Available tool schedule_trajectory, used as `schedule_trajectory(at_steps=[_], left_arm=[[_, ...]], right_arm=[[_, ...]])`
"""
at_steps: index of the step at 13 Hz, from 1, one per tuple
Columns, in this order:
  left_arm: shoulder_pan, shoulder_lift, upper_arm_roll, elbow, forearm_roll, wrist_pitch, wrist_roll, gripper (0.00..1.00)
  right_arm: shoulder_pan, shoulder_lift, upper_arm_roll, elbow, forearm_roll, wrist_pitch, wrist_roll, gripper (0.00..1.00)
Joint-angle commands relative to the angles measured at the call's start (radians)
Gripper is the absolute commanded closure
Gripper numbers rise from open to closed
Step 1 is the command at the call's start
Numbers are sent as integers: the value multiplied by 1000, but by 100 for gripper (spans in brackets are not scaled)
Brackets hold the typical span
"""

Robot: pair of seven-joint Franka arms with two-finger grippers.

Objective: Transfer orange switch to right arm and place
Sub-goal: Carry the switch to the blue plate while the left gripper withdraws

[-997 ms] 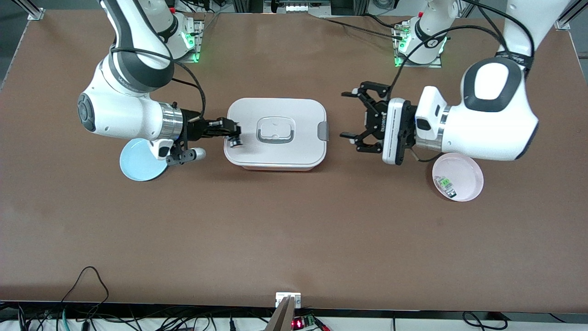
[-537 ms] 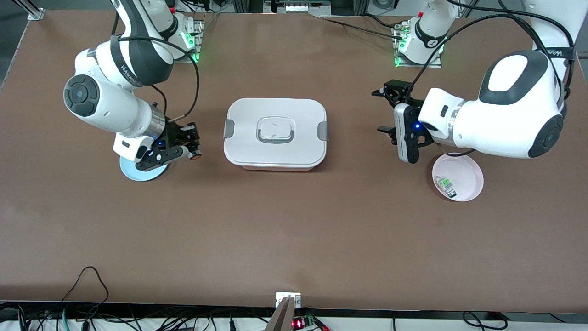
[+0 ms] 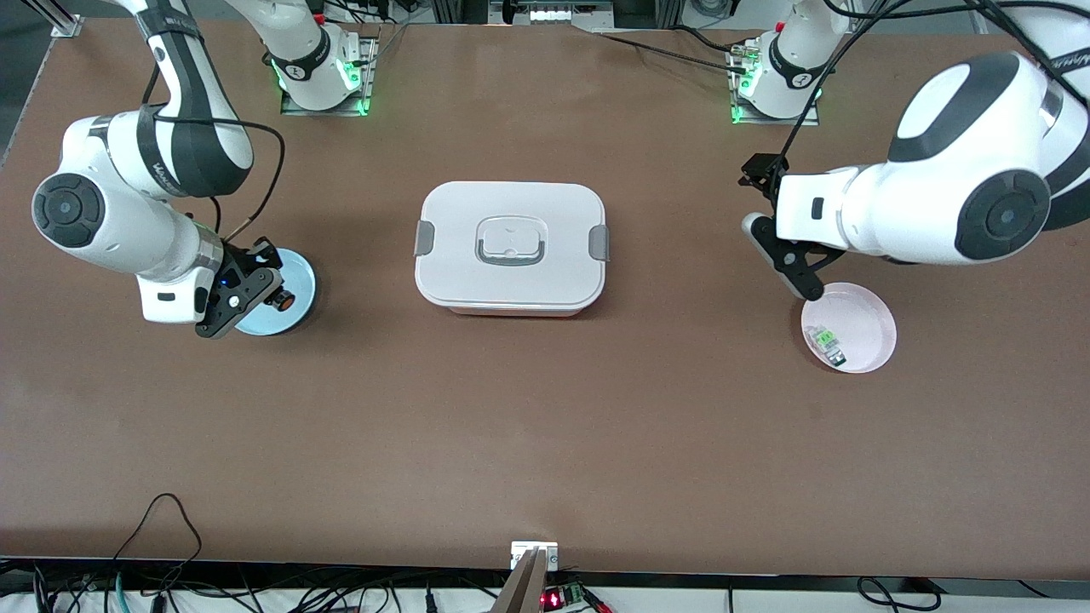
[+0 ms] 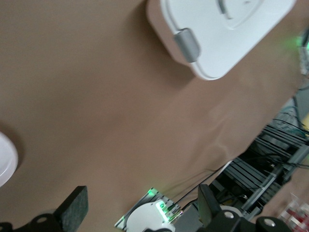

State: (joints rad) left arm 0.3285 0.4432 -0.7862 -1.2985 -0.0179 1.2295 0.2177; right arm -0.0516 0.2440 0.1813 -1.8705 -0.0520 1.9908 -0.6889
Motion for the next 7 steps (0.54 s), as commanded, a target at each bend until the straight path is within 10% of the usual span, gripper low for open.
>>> schedule_trajectory(at_steps=[1,3,7], left_arm=[[-60,-96,135,12,43,-27,-57,0],[-328,-200,506,-19,35,-9,-57,0],[-387,-362,674,-209,45,197,-60,0]], right_arm=[[-46,-12,15,-97,-32,115,-133,74],[-86,-11,15,-186,-35,250,-312,74],[-152,3,15,-252,-58,315,-585,74]])
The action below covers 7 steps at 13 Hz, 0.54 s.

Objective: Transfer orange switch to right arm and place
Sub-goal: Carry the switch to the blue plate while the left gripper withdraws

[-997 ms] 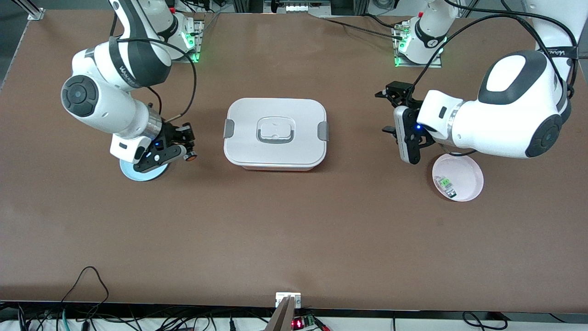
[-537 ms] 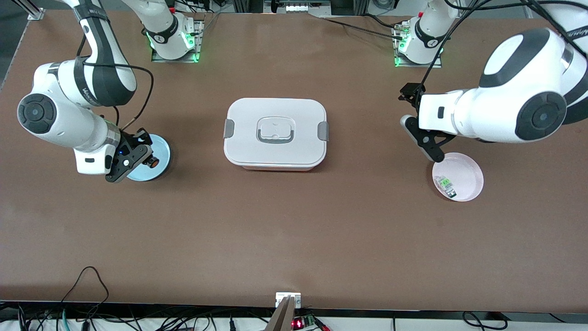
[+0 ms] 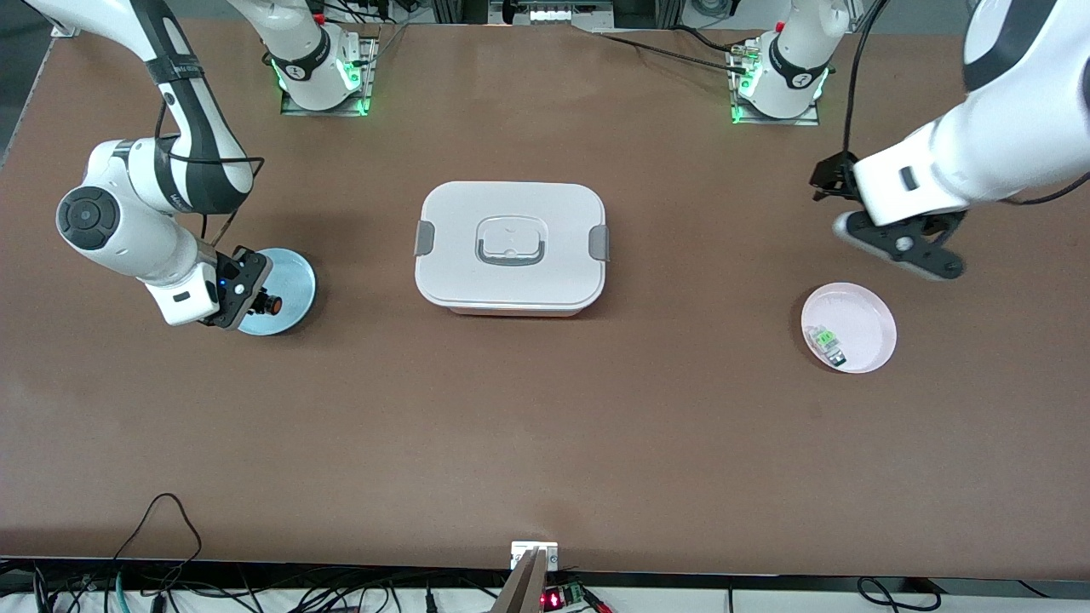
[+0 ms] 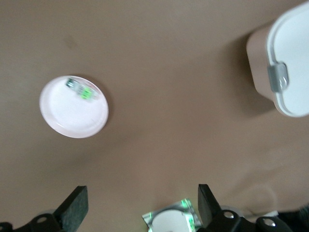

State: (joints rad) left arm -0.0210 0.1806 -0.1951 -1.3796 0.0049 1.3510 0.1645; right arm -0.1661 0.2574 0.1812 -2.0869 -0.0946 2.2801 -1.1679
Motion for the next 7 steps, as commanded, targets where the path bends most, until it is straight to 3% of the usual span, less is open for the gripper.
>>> schedule_trajectory(at_steps=[1,4,7], left_arm=[[-45,-104,120,-139,23,82,-7,0],[-53,-147,151,-243,7,198,-17,0],[-45,-190,149,-321,3,235,-107,0]], right_arm=[[-58,-3,15,-45,-16,44,-174,74],[-92,-1,15,-152,-16,171,-271,74],[-92,16,15,-200,-16,248,-273,74]])
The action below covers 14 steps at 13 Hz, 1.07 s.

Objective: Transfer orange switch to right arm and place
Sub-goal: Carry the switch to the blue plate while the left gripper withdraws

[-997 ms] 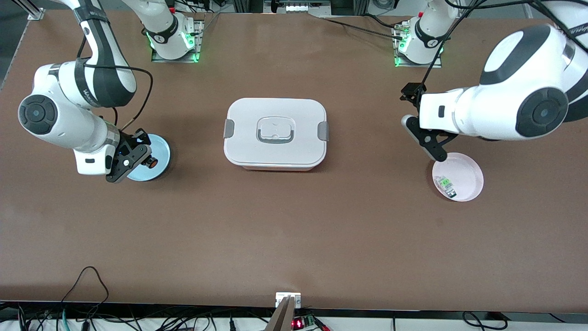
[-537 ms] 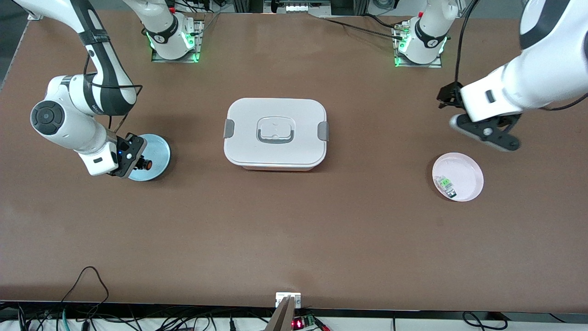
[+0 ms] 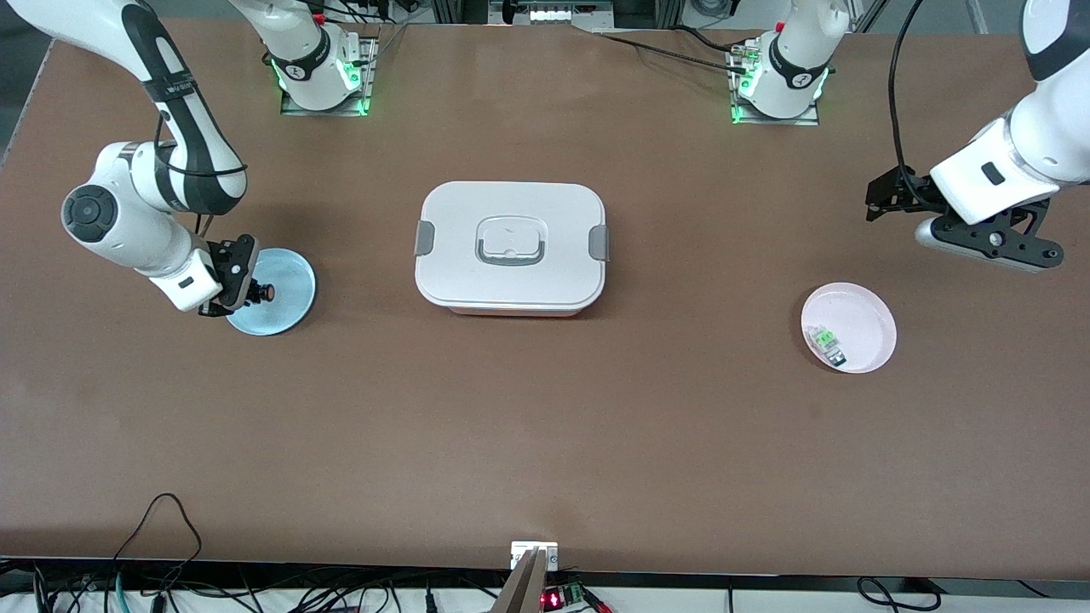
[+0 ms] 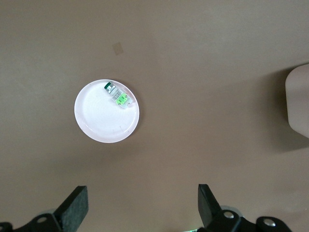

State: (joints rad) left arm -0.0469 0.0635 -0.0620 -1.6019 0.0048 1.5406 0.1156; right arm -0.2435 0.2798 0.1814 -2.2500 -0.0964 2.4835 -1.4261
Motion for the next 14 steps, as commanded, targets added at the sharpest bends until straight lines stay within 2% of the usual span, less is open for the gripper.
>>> schedule_trajectory(at_steps=[1,2,3,5,10,11,12,13,14], left_arm=[[-14,-100,11,-145,4,88,-89,0],[-2,-153,-2,-214,4,132,-100,0],[1,-163,-15,-225,3,127,-105,0],[42,-134,-22,-202,3,131,-105,0],[39,-131,-51,-182,14,130,-105,0],[39,-125,-53,-176,14,130,-105,0],[42,-123,-53,-176,14,130,-105,0],[48,-123,-50,-174,14,130,-103,0],[50,-123,-47,-176,14,127,-99,0]], right_arm=[[-14,2,15,-46,-16,67,-14,74],[-14,9,15,-57,-16,92,-14,74],[-14,16,15,-63,-16,110,-14,74],[-16,42,15,-65,-16,146,-33,74],[-43,81,15,-65,-16,179,-54,70],[-45,81,15,-65,-14,173,-44,58],[-45,73,15,-65,-6,161,-31,25],[-46,67,15,-57,4,132,-10,0],[-46,47,15,-49,30,79,37,0]])
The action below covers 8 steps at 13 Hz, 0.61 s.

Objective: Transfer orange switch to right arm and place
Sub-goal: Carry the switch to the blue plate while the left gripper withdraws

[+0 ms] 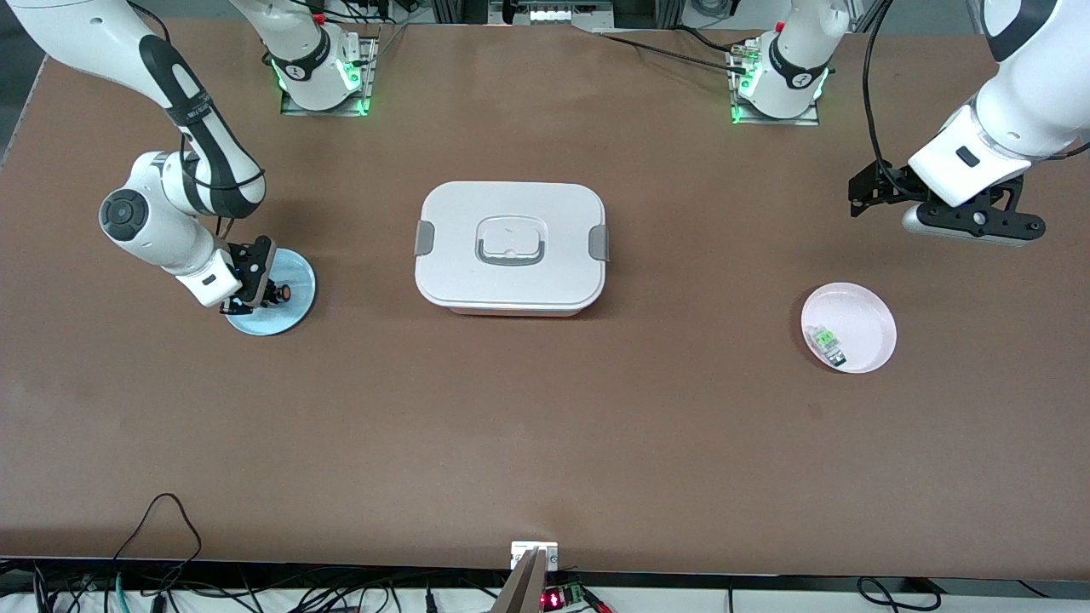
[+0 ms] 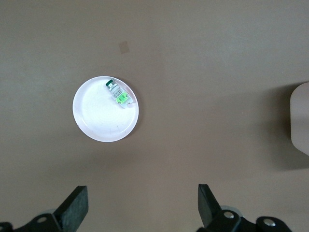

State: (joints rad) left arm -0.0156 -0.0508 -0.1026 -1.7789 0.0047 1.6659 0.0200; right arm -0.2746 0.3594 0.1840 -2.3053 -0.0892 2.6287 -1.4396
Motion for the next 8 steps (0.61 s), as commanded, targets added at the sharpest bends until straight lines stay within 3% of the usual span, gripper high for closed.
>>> schedule_trajectory(at_steps=[1,5,8], left_arm=[[19,-9,-5,1,14,-1,-5,0],[19,-6,-5,3,8,-1,-3,0],[19,-6,-3,3,8,-1,-3,0]], right_arm=[[-15,-52,23,29,54,-144,112,0],[-14,-70,110,232,86,-439,304,0],[-12,-85,123,355,153,-590,476,0]])
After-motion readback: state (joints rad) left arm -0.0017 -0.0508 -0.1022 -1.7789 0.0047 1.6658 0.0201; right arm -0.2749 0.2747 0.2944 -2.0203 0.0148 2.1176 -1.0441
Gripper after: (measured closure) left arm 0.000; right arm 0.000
